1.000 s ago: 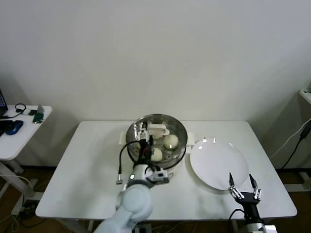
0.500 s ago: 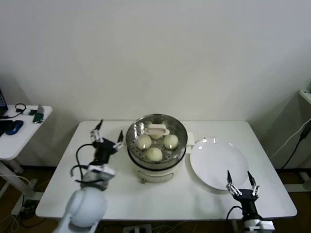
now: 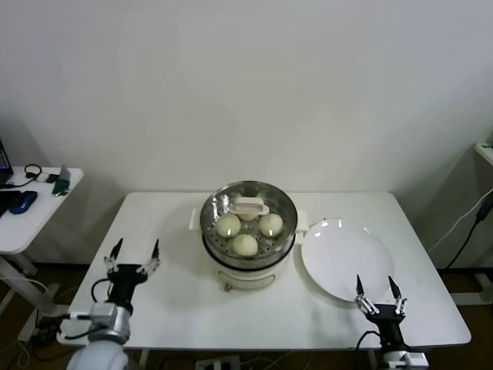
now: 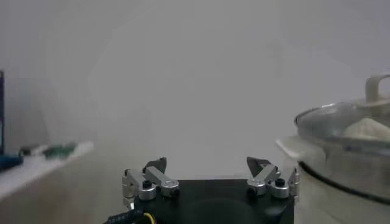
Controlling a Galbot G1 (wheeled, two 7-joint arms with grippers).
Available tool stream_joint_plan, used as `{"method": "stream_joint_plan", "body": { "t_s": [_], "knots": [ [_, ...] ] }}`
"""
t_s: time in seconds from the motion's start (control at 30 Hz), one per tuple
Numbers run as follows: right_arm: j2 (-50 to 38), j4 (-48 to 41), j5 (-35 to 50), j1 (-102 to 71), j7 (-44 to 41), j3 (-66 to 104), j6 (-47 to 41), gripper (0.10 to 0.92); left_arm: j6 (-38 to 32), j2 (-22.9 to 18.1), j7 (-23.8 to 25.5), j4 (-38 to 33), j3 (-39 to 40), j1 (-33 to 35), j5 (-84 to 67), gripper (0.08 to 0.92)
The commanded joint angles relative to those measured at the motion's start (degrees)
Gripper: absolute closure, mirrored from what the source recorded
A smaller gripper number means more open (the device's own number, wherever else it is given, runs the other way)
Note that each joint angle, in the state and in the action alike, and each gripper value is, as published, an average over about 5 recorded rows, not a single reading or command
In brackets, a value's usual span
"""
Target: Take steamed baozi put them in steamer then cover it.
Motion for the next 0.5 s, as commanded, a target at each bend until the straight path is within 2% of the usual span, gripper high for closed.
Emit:
{"method": "stream_joint_plan", "body": {
  "t_s": [0.03,0.5],
  "knots": [
    [0.05,-1.63,-0.95,0.11,0.31,-0.01,0.93,0.203,-14.99,-0.67,0.27,11.82,-0.41,4.37,-10.68,0.177],
    [0.04,-2.00,-0.68,-0.30,-0.09,-0.18,0.31,0.202,-15.12,-0.73,1.10,11.73,0.61,4.03,-9.80,0.177]
  ]
}}
